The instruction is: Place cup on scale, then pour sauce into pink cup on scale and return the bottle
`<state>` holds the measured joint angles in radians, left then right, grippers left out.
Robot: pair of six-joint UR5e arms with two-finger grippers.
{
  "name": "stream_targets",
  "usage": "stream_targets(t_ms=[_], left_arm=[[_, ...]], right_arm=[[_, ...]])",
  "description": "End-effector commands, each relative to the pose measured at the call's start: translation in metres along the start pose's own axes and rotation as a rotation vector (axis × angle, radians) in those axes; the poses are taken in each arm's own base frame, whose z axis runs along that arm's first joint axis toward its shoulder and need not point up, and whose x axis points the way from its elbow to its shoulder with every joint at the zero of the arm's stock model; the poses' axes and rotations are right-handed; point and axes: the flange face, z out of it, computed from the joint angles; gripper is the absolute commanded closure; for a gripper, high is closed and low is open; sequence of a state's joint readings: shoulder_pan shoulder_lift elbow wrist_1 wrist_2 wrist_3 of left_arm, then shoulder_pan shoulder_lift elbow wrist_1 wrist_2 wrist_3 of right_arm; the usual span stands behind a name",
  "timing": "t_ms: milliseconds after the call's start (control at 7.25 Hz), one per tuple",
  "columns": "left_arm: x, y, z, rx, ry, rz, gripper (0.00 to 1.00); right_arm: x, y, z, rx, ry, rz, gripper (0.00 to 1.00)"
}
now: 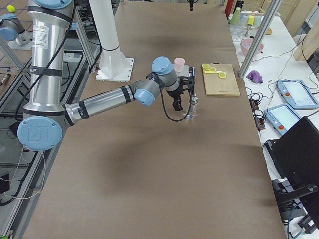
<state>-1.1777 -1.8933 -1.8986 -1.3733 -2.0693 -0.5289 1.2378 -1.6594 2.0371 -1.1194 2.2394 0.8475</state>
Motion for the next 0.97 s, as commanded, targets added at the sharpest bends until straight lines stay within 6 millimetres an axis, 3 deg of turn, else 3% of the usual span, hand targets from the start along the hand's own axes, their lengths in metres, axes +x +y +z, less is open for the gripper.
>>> stream_targets(t_ms=[0,276,414,552,828], left_arm=[[0.004,-0.004,-0.004,0.022,0.015,0.014,0.02],[-0.009,-0.010,-0.011,0.078,0.032,0.019,0.02],[-0.040,-0.025,-0.013,0.101,0.017,-0.008,0.02],[-0.093,-0.042,-0.028,0.109,-0.018,0.065,0.02],[-0.162,-0.049,-0.007,-0.009,0.007,-0.003,0.02]], right_arm=[[0.046,-0.044,-0.019,-0.048,0.084,-0.145,0.00],[0.119,-0.082,0.003,-0.133,0.104,-0.228,0.00],[0.165,-0.087,0.018,-0.180,0.084,-0.152,0.00],[0.197,-0.083,0.031,-0.222,0.059,-0.084,0.00],[0.227,-0.066,0.037,-0.242,0.125,-0.106,0.00]])
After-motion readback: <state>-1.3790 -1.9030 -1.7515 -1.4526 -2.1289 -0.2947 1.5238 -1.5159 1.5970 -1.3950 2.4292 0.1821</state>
